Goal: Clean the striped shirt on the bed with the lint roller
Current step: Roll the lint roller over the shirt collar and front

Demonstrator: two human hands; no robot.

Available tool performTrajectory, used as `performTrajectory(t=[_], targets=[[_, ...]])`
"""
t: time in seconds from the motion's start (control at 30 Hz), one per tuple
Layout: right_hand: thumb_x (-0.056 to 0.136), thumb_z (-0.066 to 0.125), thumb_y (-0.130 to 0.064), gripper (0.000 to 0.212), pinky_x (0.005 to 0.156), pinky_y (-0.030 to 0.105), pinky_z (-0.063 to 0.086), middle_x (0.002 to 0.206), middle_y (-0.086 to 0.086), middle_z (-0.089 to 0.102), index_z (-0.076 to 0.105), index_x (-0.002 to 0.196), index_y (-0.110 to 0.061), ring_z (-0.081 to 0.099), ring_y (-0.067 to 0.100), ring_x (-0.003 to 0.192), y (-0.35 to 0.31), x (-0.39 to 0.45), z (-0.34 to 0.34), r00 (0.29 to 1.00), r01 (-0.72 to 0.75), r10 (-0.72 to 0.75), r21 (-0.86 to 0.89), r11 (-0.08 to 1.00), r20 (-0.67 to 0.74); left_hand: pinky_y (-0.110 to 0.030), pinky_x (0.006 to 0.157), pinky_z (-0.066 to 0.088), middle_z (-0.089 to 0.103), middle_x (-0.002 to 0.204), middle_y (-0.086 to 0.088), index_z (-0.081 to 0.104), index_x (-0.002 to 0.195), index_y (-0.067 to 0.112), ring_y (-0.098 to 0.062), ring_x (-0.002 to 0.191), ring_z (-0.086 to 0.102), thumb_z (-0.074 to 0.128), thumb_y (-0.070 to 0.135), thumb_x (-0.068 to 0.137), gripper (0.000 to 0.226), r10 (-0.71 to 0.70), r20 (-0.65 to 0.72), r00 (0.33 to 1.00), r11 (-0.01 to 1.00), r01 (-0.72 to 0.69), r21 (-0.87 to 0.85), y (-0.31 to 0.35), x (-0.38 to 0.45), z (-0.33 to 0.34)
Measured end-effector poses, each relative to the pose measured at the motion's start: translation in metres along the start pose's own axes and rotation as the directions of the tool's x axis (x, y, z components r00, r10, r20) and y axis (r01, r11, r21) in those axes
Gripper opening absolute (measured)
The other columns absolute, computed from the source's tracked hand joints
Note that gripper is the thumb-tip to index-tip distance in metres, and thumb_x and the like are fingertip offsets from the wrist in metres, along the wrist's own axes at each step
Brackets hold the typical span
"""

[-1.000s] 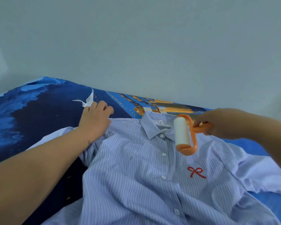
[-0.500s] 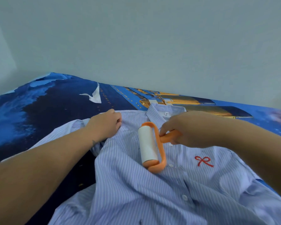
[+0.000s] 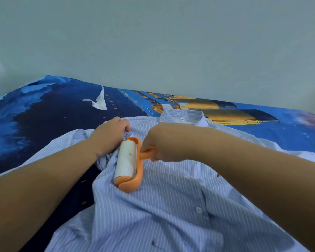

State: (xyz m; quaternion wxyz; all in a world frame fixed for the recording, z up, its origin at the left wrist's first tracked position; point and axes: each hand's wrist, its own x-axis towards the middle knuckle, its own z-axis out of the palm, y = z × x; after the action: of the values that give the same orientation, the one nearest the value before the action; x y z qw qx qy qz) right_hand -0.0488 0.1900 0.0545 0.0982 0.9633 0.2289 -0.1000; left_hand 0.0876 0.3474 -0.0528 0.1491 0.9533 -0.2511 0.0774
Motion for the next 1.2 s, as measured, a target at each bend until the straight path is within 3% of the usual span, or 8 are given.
performTrajectory(t=[0.17, 0.3, 0.37, 0.6, 0.77, 0.97, 1.1, 1.2], targets=[[0.091, 0.060, -0.027, 0.027, 0.053, 0.016, 0.028, 0.100, 0.002, 0.066, 0.068, 0.116, -0.019, 0.056, 0.019, 0.087, 0.007, -0.006, -0.003, 1.000, 0.009, -0.009, -0.003, 1.000, 0.020, -0.033, 0.067, 0.038, 0.046, 0.097, 0.002, 0.055, 0.100, 0.020, -0.022, 0.082, 0.051, 0.040, 0.024, 0.098, 0.016, 0.019, -0.009, 1.000, 0.999, -0.019, 0.027, 0.003, 0.000, -0.001], [0.088, 0.065, -0.027, 0.028, 0.047, 0.017, 0.027, 0.069, -0.011, 0.049, 0.068, 0.116, -0.027, 0.045, 0.007, 0.061, 0.025, -0.027, -0.004, 0.993, -0.071, 0.072, -0.010, 0.997, 0.091, -0.033, 0.068, 0.038, 0.043, 0.096, 0.003, 0.054, 0.099, 0.020, -0.020, 0.080, 0.047, 0.040, 0.028, 0.099, 0.017, 0.026, -0.003, 1.000, 0.998, -0.025, 0.065, 0.005, -0.001, -0.001], [0.088, 0.065, -0.028, 0.032, 0.044, 0.012, 0.028, 0.070, -0.012, 0.046, 0.065, 0.120, -0.030, 0.042, 0.005, 0.057, 0.034, -0.041, -0.002, 0.984, -0.131, 0.130, -0.004, 0.991, 0.123, -0.032, 0.067, 0.037, 0.044, 0.096, 0.003, 0.053, 0.099, 0.020, -0.022, 0.082, 0.050, 0.039, 0.028, 0.099, 0.017, 0.037, -0.003, 0.999, 0.996, -0.037, 0.086, 0.005, -0.001, -0.001], [0.086, 0.066, -0.037, 0.029, 0.074, 0.023, 0.046, 0.099, -0.013, 0.066, 0.066, 0.114, -0.039, 0.060, 0.011, 0.091, 0.067, -0.088, -0.001, 0.943, -0.263, 0.261, -0.016, 0.965, 0.208, -0.039, 0.069, 0.047, 0.047, 0.098, 0.001, 0.052, 0.098, 0.021, -0.025, 0.085, 0.057, 0.037, 0.029, 0.099, 0.018, 0.050, 0.016, 0.999, 0.991, -0.051, 0.122, 0.004, 0.000, 0.000], [0.081, 0.059, -0.050, 0.022, 0.080, 0.026, 0.051, 0.086, -0.017, 0.070, 0.068, 0.100, -0.042, 0.064, 0.004, 0.081, 0.113, -0.130, -0.016, 0.920, -0.379, 0.359, 0.129, 0.916, 0.158, -0.036, 0.061, 0.042, 0.043, 0.095, 0.002, 0.049, 0.098, 0.024, -0.024, 0.077, 0.055, 0.034, 0.026, 0.099, 0.015, 0.031, 0.045, 0.999, 0.978, -0.039, 0.203, 0.007, 0.004, -0.003], [0.092, 0.059, -0.024, 0.021, 0.077, 0.030, 0.046, 0.090, -0.012, 0.064, 0.063, 0.111, -0.032, 0.058, 0.010, 0.082, 0.161, -0.154, -0.003, 0.838, -0.537, 0.546, 0.182, 0.824, -0.002, -0.032, 0.058, 0.041, 0.043, 0.099, 0.002, 0.045, 0.099, 0.026, -0.022, 0.078, 0.056, 0.048, 0.012, 0.087, 0.019, -0.042, 0.109, 0.993, 0.961, 0.010, 0.276, 0.015, 0.012, -0.022], [0.095, 0.052, -0.027, 0.019, 0.061, 0.020, 0.035, 0.078, -0.018, 0.051, 0.062, 0.112, -0.028, 0.047, 0.004, 0.069, 0.172, -0.152, 0.016, 0.810, -0.581, 0.587, 0.132, 0.803, -0.005, -0.037, 0.082, 0.047, 0.048, 0.107, 0.002, 0.054, 0.104, 0.026, -0.018, 0.092, 0.055, 0.048, 0.017, 0.091, 0.016, 0.001, 0.131, 0.991, 0.995, -0.014, 0.099, 0.044, 0.030, -0.034], [0.095, 0.049, -0.038, 0.023, 0.071, 0.027, 0.039, 0.076, -0.019, 0.047, 0.063, 0.112, -0.032, 0.049, 0.011, 0.077, 0.172, -0.145, 0.029, 0.798, -0.595, 0.602, 0.121, 0.794, -0.026, -0.026, 0.085, 0.039, 0.052, 0.107, 0.004, 0.062, 0.105, 0.025, -0.014, 0.096, 0.052, 0.051, 0.024, 0.094, 0.015, 0.107, 0.172, 0.979, 0.994, -0.105, -0.021, 0.082, 0.040, -0.033]])
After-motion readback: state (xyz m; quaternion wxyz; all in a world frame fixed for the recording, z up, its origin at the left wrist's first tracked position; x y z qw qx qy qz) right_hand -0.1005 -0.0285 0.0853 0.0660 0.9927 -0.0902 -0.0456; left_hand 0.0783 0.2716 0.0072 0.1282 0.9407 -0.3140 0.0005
